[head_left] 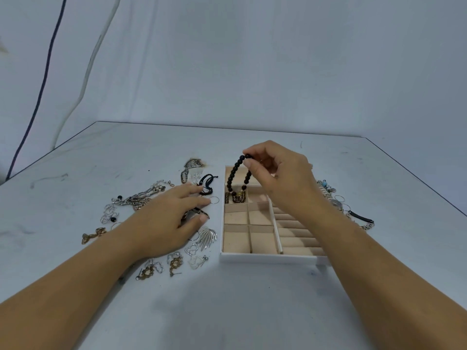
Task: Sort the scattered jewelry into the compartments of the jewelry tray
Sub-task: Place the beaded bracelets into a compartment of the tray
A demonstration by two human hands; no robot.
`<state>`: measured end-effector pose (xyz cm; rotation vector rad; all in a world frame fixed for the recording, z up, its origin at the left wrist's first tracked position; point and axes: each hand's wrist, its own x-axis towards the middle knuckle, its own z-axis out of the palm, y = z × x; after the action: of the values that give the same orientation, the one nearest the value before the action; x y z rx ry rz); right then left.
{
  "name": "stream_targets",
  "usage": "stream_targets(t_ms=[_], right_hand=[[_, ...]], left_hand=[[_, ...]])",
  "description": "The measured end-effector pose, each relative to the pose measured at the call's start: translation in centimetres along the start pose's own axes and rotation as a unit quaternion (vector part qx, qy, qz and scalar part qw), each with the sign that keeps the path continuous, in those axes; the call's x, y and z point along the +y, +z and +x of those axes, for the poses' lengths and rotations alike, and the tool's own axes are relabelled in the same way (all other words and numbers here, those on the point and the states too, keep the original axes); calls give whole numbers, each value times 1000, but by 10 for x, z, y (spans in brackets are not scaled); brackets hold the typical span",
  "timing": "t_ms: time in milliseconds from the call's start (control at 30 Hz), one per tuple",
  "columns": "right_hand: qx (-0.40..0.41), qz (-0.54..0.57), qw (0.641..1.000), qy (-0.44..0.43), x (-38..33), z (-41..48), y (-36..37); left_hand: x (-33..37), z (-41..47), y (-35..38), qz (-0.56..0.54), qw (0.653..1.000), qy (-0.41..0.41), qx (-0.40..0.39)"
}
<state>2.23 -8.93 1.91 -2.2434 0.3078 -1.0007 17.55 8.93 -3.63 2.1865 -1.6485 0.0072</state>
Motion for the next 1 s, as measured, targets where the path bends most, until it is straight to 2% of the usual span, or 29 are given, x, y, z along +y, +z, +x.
stream_targets(t_ms=[300,467,700,1000], right_hand=[[-23,-42,998,49,12,-2,13],[-55,-122,990,49,15,-3,16],[29,-109,993,40,7,4,-5],[6,-125,991,46,10,1,-11]], left_hand=[[-1,-1,1,-10,1000,-7,3],[-1,0,0,-13,1000,-10,4],[-1,-1,0,-20,1000,-6,7],[1,0,0,-18,1000,-11,7]])
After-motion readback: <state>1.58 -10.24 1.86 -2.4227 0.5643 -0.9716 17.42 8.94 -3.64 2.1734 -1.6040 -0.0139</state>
